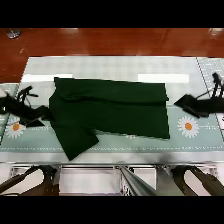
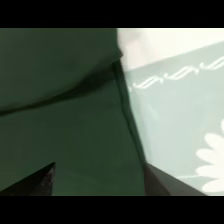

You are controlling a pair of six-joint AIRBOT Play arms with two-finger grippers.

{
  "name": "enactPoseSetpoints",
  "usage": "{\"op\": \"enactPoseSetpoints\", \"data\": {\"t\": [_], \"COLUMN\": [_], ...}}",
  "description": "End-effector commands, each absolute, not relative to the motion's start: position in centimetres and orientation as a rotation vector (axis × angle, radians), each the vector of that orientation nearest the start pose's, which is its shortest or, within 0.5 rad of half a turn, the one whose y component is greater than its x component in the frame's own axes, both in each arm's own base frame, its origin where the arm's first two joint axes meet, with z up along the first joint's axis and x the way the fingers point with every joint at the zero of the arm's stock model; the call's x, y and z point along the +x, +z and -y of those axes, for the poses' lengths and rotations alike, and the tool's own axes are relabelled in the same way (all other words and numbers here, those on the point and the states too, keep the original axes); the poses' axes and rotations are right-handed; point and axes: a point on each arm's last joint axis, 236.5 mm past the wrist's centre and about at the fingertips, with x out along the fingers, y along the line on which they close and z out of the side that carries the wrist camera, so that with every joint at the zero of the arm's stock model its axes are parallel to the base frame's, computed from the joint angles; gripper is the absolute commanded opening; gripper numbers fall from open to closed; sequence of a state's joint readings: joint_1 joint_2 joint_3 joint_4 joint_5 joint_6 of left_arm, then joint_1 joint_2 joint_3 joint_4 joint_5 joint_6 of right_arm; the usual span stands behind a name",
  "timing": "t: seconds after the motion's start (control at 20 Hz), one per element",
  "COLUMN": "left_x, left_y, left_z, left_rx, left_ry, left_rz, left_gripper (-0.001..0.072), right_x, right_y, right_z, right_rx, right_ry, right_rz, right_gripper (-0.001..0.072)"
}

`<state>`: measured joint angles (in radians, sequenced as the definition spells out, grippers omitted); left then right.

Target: Fold the shirts.

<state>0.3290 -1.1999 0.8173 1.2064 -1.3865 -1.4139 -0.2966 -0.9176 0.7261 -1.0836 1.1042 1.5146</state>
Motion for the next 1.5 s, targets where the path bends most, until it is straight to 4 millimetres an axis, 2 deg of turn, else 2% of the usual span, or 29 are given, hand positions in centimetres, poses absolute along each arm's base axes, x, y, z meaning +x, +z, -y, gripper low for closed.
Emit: {"op": "enactPoseSetpoints", "data": {"t": [0.0,0.15,0.25,0.35,0.4,0.5,0.55,0.65,0.7,0.75,0.8,0.95,1.05,1.15,1.3,1.45], "left_x": [23.2,22.7,22.7,22.5,22.0,21.0,20.8,20.6,20.6,20.7,21.0,22.0,22.5,22.7,22.7,22.7], "left_y": [-6.9,-8.2,-9.0,-9.6,-10.1,-11.1,-11.5,-11.6,-11.5,-11.3,-11.1,-10.3,-9.9,-9.6,-9.6,-9.6], "left_z": [1.1,1.8,2.7,3.8,4.2,4.7,4.7,4.9,5.1,5.2,5.5,5.9,5.9,6.1,6.0,6.0], "left_rx": [-0.807,-0.851,-0.844,-0.844,-0.831,-0.830,-0.831,-0.803,-0.795,-0.791,-0.793,-0.824,-0.833,-0.839,-0.839,-0.839], "left_ry": [-0.005,-0.026,-0.057,-0.093,-0.105,-0.101,-0.093,-0.122,-0.139,-0.158,-0.177,-0.199,-0.203,-0.209,-0.209,-0.210], "left_rz": [-1.488,-1.450,-1.429,-1.420,-1.435,-1.456,-1.457,-1.457,-1.455,-1.447,-1.433,-1.395,-1.379,-1.374,-1.373,-1.373], "left_gripper": [0.0702,0.0701,0.0701,0.0701,0.0701,0.0701,0.0701,0.0691,0.0548,0.0161,0.0037,0.0034,0.0034,0.0034,0.0035,0.0034], "right_x": [26.6,25.9,26.2,26.8,27.5,29.5,29.9,28.5,26.7,24.5,22.3,17.9,16.2,15.1,15.7,18.3], "right_y": [-0.8,-0.4,0.0,0.4,0.6,1.8,2.6,2.2,0.9,-0.8,-2.6,-6.2,-7.5,-9.0,-9.3,-10.1], "right_z": [-4.4,-6.3,-7.0,-7.1,-6.5,-1.6,1.1,4.8,5.7,5.8,5.4,1.8,-0.7,-2.2,-4.0,-5.5], "right_rx": [0.660,0.687,0.706,0.737,0.734,0.734,0.732,0.724,0.727,0.725,0.715,0.773,0.816,0.790,0.764,0.816], "right_ry": [0.058,0.113,0.131,0.128,0.103,-0.064,-0.130,-0.221,-0.251,-0.275,-0.284,-0.205,-0.133,-0.109,-0.048,-0.022], "right_rz": [-1.086,-1.074,-1.059,-1.032,-1.001,-0.913,-0.904,-0.983,-1.071,-1.177,-1.290,-1.490,-1.556,-1.603,-1.622,-1.563], "right_gripper": [0.0627,0.0627,0.0627,0.0626,0.0626,0.0626,0.0626,0.0626,0.0626,0.0626,0.0626,0.0626,0.0626,0.0626,0.0626,0.0626]}}
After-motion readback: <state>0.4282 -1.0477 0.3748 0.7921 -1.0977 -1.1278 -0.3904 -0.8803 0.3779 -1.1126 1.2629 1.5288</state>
